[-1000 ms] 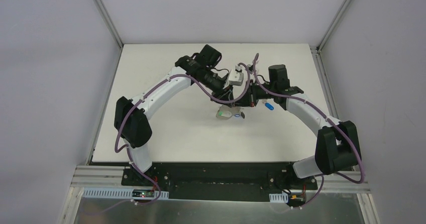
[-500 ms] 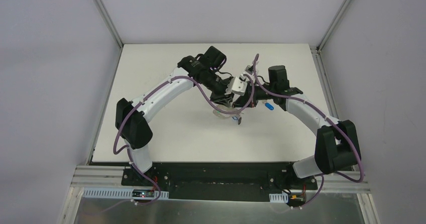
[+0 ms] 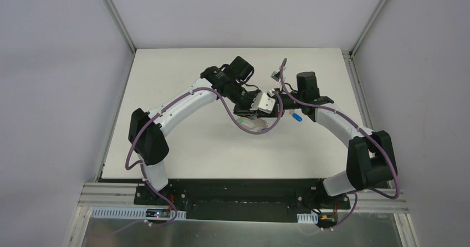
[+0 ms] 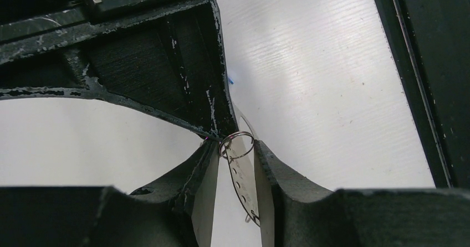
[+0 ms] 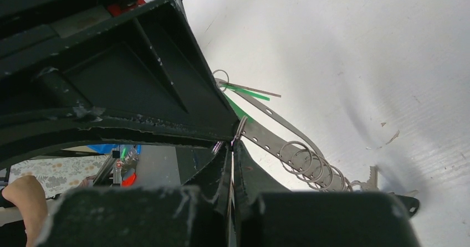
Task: Put the keys on the keyring
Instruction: Adjust the keyring.
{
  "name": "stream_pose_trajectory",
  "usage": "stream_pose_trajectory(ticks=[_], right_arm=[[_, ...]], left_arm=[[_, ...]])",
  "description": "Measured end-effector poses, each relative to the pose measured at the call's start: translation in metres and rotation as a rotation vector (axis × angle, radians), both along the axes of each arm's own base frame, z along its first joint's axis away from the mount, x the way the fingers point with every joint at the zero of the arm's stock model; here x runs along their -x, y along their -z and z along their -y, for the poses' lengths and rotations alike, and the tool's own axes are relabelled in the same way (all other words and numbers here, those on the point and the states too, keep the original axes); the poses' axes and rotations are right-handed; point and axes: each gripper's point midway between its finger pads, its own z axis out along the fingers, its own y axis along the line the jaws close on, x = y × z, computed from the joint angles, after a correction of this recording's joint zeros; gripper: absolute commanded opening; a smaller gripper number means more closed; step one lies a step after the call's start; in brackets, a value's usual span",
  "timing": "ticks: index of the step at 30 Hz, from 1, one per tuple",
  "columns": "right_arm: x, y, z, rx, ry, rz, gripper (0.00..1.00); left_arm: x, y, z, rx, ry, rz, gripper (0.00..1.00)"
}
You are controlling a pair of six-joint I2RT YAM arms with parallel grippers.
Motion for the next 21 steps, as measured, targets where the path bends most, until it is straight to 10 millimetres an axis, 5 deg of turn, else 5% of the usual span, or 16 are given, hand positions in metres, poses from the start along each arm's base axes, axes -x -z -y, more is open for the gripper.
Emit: stream_pose_trajectory(ticks=[21], right_arm=[[-0.0029,0.003,0.0015,-0.01,0.011,-0.043,0.0]], left_arm=[[-0.0092,0.0077,0.0012,-0.005,-0.006,0.047,0.0]])
